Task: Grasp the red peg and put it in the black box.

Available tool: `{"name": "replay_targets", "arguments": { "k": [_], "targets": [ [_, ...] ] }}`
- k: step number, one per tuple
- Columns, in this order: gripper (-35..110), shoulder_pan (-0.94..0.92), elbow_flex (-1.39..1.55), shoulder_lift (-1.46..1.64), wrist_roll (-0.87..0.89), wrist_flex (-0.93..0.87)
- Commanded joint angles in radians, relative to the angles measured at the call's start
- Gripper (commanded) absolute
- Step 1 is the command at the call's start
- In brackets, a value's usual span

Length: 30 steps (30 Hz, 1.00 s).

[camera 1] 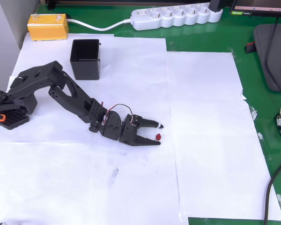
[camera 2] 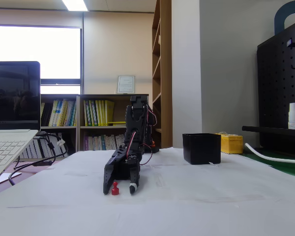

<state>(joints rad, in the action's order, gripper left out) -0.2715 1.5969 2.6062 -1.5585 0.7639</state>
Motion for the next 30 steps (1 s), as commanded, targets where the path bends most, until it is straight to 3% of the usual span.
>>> {"name": "replay_targets", "arguments": {
  "k": [1, 18, 30],
  "targets": [
    [17, 0.006, -0.008, -0.028, -0.006, -0.006],
    [0, 0.006, -0.009, -0.028, -0.011, -0.003],
    [0, 0.005, -0.052, -0.066, -0.028, -0.009]
  ]
}}
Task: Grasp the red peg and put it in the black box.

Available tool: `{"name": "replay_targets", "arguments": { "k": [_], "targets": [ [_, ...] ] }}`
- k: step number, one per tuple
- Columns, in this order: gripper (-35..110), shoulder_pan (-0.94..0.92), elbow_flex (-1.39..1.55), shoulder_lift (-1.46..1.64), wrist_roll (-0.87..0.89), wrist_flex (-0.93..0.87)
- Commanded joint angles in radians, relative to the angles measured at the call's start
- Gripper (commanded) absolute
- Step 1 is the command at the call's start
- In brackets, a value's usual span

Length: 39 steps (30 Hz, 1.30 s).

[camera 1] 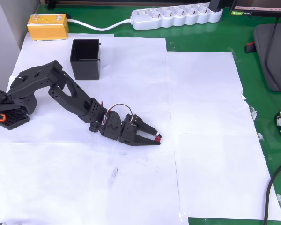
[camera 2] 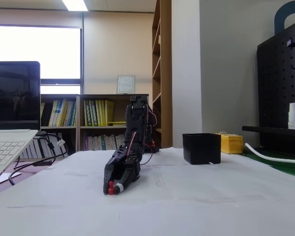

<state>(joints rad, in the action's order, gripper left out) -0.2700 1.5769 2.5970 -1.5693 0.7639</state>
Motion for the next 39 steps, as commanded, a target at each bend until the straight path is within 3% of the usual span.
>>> {"name": "replay_targets", "arguments": {
  "k": [1, 8, 11, 15, 26, 39],
  "targets": [
    [0, 0.002, -0.044, -0.074, -0.018, -0.014],
    [0, 0.018, -0.029, -0.282, 0.038, -0.285],
    [0, 0.031, 0.072, -0.360, 0.051, -0.515],
    [0, 0.034, 0.330, -0.417, 0.075, -0.983],
    [0, 0.057, 0.739, -0.532, 0.149, -1.686],
    [0, 0.230, 0.689, -0.815, 0.256, -2.220]
  ]
}}
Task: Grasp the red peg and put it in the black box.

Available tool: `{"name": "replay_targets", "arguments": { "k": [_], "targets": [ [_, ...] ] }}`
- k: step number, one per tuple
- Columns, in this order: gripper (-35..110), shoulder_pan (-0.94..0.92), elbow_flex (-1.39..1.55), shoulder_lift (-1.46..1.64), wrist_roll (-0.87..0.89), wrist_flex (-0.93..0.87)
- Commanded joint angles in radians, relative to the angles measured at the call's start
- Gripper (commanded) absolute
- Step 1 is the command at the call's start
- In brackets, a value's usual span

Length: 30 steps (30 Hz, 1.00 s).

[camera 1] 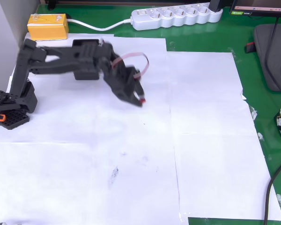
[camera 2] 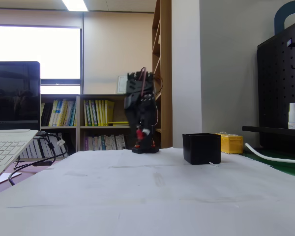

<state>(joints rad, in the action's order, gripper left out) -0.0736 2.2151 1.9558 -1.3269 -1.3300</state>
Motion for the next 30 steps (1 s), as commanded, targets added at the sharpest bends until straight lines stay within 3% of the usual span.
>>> {"name": "replay_targets", "arguments": {
  "k": [1, 12, 30],
  "targets": [
    [0, 0.054, 0.051, -0.192, 0.021, -0.167],
    [0, 0.333, -0.043, -0.311, 0.216, -0.402],
    [0, 0.726, -0.003, -0.141, 0.534, -0.480]
  ]
}}
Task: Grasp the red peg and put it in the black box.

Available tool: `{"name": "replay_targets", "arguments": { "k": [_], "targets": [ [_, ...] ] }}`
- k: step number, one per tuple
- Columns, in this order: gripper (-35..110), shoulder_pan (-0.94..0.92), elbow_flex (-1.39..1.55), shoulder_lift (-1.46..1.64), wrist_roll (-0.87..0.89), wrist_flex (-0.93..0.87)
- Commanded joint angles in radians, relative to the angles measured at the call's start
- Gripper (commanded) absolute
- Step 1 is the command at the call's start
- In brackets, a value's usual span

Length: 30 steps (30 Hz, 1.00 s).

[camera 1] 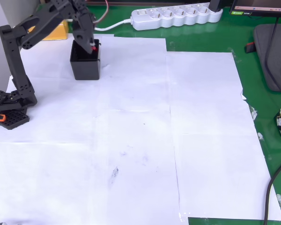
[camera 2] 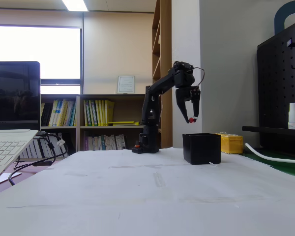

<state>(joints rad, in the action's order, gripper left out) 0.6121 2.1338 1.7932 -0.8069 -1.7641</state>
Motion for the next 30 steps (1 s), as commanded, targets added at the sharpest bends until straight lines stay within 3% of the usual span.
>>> {"name": "replay_targets", "arguments": {
  "k": [1, 11, 14, 16, 20, 30],
  "targets": [
    [0, 0.051, 0.078, 0.035, 0.023, -0.041],
    [1, 0.100, 0.109, 0.075, 0.072, -0.023],
    [6, 0.095, 0.112, 0.075, 0.097, -0.011],
    [19, 0.092, 0.114, 0.071, 0.118, -0.011],
    [30, 0.091, 0.112, 0.069, 0.132, -0.003],
    [36, 0.094, 0.106, 0.067, 0.135, 0.000]
  ]
}}
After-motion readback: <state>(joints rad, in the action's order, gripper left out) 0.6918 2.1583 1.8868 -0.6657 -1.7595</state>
